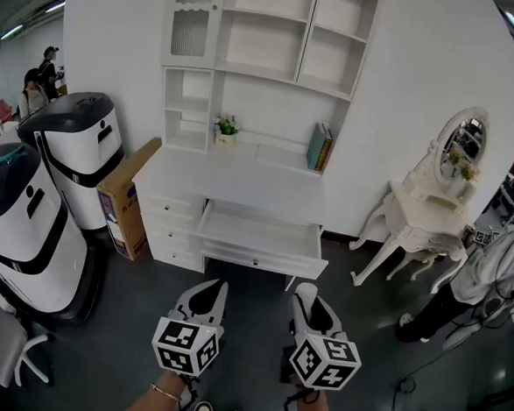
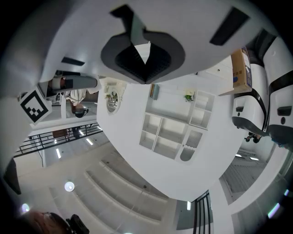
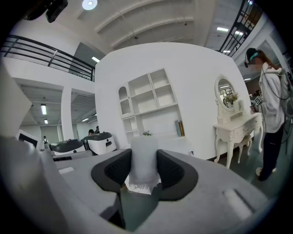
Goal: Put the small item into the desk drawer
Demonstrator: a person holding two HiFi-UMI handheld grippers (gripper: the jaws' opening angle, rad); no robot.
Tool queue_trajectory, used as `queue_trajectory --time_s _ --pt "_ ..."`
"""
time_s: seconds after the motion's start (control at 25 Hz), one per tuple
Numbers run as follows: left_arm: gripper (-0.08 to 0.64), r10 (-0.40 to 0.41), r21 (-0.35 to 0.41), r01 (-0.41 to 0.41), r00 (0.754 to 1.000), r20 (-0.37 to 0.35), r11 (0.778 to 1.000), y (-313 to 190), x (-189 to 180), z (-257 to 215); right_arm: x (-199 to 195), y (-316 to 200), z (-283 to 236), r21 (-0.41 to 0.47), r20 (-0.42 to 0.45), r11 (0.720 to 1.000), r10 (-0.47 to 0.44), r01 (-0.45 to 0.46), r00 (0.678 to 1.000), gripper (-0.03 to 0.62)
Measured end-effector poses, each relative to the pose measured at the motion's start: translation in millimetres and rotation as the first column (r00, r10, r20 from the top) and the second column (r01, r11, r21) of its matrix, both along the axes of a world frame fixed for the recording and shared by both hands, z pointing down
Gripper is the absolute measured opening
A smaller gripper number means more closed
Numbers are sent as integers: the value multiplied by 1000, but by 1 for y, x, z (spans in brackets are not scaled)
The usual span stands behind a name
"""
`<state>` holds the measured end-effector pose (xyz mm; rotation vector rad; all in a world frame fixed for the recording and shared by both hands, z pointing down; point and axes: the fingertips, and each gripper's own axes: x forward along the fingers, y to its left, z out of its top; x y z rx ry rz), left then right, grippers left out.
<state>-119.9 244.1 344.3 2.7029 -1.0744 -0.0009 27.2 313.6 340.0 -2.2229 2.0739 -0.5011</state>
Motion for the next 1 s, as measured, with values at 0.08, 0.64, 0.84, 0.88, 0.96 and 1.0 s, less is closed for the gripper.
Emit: queue_trajectory --time_s 0.08,0.64,0.84,0.88,0.96,1.0 --pt "-2 -5 -4 5 1000 1 1000 -1 -3 -1 0 2 -3 3 1 1000 3 -3 1000 172" --pt "-2 -52 2 52 999 -3 999 5 14 -7 22 15 -4 -24 -30 998 -62 61 998 172" --pt "-2 -100 -4 100 995 -17 995 9 21 -8 46 23 -3 -37 -28 997 -65 64 997 172" --pt "-2 -106 -6 106 994 -17 994 9 23 -7 51 23 -2 -40 -24 997 -63 62 998 172" --pt "-2 -113 -9 113 994 -11 994 8 27 -4 60 20 2 -45 -12 997 -59 59 998 172" --pt "-2 -116 -9 116 993 -4 993 6 29 -2 62 17 5 -47 -3 997 -59 59 998 172"
